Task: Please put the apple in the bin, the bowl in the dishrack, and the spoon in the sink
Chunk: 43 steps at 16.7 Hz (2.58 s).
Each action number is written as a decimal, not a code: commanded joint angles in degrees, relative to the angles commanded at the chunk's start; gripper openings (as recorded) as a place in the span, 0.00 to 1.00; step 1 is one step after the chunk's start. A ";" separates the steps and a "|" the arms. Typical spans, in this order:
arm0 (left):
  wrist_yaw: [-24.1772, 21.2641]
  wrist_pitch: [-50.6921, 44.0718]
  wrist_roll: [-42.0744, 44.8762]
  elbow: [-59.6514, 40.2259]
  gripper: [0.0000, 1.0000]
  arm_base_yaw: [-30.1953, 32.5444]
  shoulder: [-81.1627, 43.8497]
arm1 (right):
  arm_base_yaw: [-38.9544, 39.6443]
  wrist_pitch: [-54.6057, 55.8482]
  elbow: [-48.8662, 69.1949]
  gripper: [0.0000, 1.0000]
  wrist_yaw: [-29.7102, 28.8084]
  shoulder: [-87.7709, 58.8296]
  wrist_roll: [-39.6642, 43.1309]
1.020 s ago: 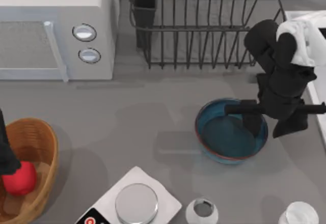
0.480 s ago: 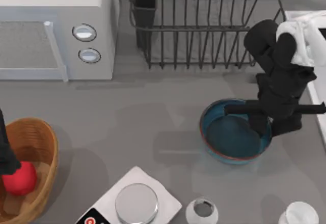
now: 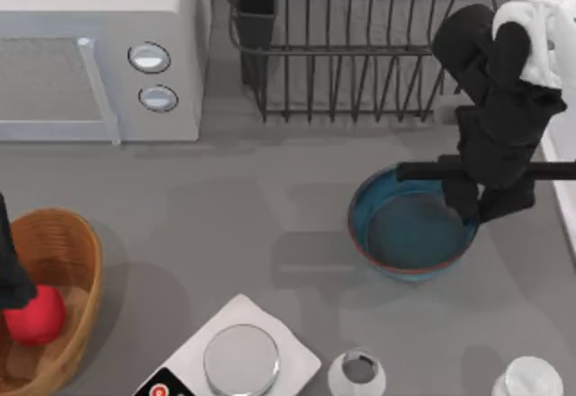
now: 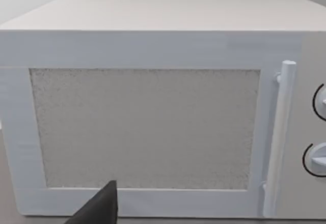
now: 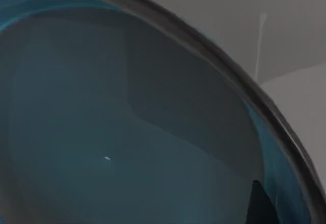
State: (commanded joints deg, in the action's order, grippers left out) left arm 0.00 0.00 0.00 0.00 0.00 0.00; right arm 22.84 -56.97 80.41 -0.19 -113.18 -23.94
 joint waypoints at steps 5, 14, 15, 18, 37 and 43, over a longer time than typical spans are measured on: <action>0.00 0.00 0.00 0.00 1.00 0.00 0.00 | -0.11 -12.93 8.72 0.00 0.08 3.48 0.21; 0.00 0.00 0.00 0.00 1.00 0.00 0.00 | 2.13 -10.82 9.77 0.00 -3.25 5.24 1.38; 0.00 0.00 0.00 0.00 1.00 0.00 0.00 | 3.39 -8.60 9.70 0.00 -5.34 5.96 2.05; 0.00 0.00 0.00 0.00 1.00 0.00 0.00 | 8.38 0.92 9.09 0.00 -13.81 9.12 4.81; 0.00 0.00 0.00 0.00 1.00 0.00 0.00 | 36.62 55.62 1.96 0.00 -60.63 30.60 22.13; 0.00 0.00 0.00 0.00 1.00 0.00 0.00 | 32.78 61.86 1.85 0.00 -57.05 24.18 22.11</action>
State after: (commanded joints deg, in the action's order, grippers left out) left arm 0.00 0.00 0.00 0.00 0.00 0.00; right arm 55.63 4.89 82.26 -57.24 -88.99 -1.82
